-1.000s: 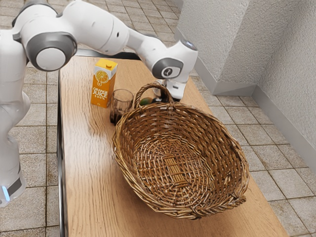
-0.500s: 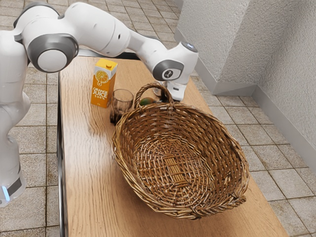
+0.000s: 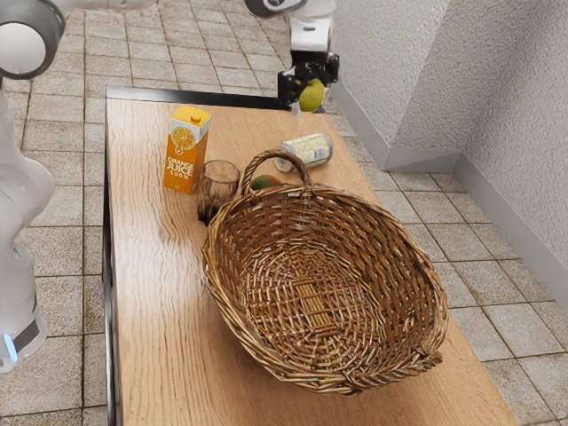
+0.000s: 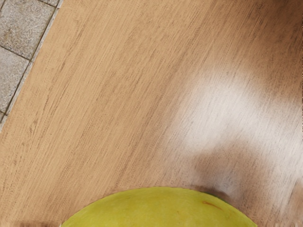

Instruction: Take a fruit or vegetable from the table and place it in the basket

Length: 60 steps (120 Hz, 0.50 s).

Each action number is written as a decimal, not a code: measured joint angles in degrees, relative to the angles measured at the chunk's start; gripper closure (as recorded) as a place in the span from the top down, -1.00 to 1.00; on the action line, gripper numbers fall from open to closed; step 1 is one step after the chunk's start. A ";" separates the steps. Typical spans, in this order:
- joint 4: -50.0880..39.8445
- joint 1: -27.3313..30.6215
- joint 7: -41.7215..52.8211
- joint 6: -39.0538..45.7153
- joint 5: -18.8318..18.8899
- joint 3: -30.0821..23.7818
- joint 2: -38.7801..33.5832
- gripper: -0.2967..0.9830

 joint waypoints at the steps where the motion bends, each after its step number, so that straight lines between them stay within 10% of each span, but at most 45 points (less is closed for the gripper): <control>1: 0.33 0.06 -0.05 -0.33 0.18 -0.01 -0.21 0.02; 60: 3.17 -6.72 -4.44 -8.57 4.56 -11.51 0.61 0.01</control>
